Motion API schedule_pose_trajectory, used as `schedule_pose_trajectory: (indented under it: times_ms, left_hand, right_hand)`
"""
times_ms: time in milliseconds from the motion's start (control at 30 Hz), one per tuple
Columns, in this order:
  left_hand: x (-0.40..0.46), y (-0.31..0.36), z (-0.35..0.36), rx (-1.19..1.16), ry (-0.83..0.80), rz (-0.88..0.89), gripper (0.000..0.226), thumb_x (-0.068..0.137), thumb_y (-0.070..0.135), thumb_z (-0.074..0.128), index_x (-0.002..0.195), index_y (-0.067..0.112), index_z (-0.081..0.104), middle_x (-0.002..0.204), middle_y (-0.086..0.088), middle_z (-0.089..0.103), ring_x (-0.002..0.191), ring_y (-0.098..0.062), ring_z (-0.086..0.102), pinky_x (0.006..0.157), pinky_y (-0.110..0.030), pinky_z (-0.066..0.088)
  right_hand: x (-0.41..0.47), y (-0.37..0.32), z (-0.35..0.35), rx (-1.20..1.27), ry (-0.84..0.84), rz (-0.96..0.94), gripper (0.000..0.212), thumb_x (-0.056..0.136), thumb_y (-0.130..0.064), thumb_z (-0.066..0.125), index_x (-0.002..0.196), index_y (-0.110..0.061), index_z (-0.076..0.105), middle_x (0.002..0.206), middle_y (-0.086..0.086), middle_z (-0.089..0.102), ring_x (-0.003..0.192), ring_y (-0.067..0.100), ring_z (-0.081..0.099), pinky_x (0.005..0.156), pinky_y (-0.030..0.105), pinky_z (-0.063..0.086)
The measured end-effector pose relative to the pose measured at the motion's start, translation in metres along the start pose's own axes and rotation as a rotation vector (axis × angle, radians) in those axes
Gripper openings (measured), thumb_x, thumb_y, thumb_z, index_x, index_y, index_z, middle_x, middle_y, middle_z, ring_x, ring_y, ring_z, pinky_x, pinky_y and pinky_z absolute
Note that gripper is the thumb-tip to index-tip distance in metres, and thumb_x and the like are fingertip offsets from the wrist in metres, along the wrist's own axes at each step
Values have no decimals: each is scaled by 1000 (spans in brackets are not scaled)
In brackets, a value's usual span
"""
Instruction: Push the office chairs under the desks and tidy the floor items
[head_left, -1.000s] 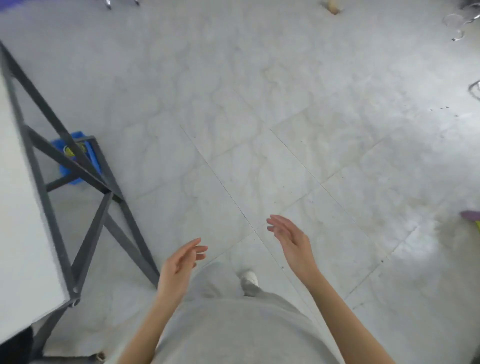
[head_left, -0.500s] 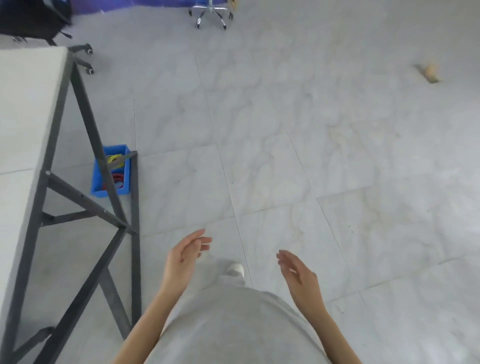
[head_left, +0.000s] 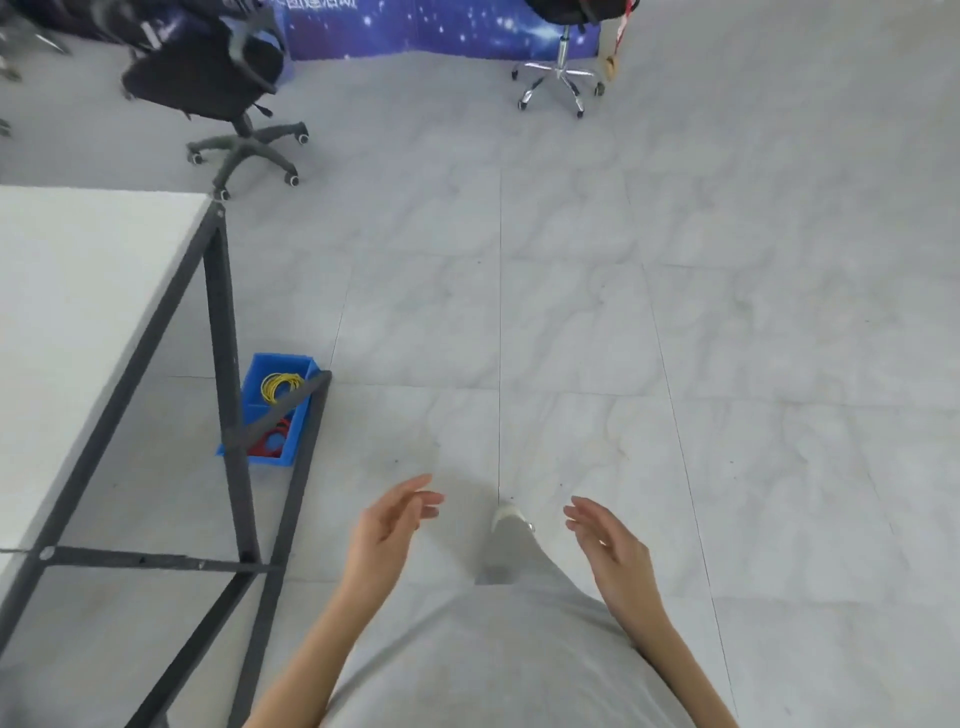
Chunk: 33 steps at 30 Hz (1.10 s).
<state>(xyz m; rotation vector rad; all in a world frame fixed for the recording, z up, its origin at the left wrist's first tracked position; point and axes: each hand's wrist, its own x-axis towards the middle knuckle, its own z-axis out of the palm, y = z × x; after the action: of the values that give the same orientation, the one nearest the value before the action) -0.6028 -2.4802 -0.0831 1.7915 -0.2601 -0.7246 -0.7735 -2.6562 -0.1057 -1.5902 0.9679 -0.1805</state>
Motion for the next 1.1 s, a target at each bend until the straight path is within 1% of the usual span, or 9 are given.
schedule_pose_trajectory:
  times_ms: [100,167,367,500,600,700,900,1000,1100]
  left_hand:
    - [54,23,2,-57,156,-61,33,94,1,41,97,27,61,82,5,73,81,-15,66,70,-16,51]
    - [89,42,1,-85,243,-79,31,94,0,41,100,22,62,85,1,72,79,-15,66,69,-12,51]
    - [227,86,0,-129,344,-97,29,94,2,41,103,22,61,85,11,73,77,-5,66,70,-13,52]
    - [353,118,-13,-115,318,-85,29,94,2,41,103,21,60,81,6,72,74,0,65,69,-16,51]
    - [453,159,-33,-93,277,-49,31,94,2,41,101,24,61,82,15,73,76,-1,66,70,-14,50]
    - [553,213,-54,-48,216,10,34,95,2,40,101,29,60,85,21,71,78,-2,65,72,-15,50]
    - [726,298,-60,25,102,34,32,95,8,42,102,34,60,87,20,71,85,-4,66,77,-16,50]
    - [806,319,-54,27,89,14,31,95,9,42,104,33,60,90,12,72,87,-5,66,80,-17,50]
    - [882,333,-50,-11,147,-32,32,95,7,42,102,33,60,86,15,72,83,-4,66,78,-19,50]
  right_hand:
    - [106,-66,-11,-35,-102,-91,29,92,-12,52,103,-38,57,107,-19,65,100,-3,60,82,12,45]
    - [168,-109,-11,-43,-172,-136,27,92,-13,51,106,-35,56,108,-19,64,102,-3,59,82,8,44]
    - [341,-203,19,-30,-289,-207,26,92,-11,51,110,-29,57,110,-14,65,103,2,61,81,8,45]
    - [445,-233,45,-17,-270,-165,22,91,-16,54,108,-30,58,110,-11,66,105,7,61,93,25,46]
    - [504,-258,57,53,-205,-73,17,85,-31,59,102,-31,61,108,-6,68,101,11,64,93,32,48]
    - [562,-285,59,114,-151,16,23,92,-10,51,101,-28,62,106,-3,69,102,18,64,93,37,48]
    - [688,-334,59,150,-58,107,24,91,-10,52,105,-25,64,103,-9,71,104,13,64,99,42,44]
    - [774,-357,67,153,-72,107,27,90,-5,51,103,-25,65,103,-6,72,102,16,65,99,45,45]
    - [880,-398,78,141,-139,102,26,90,-8,53,102,-27,65,103,-4,71,103,16,64,97,44,46]
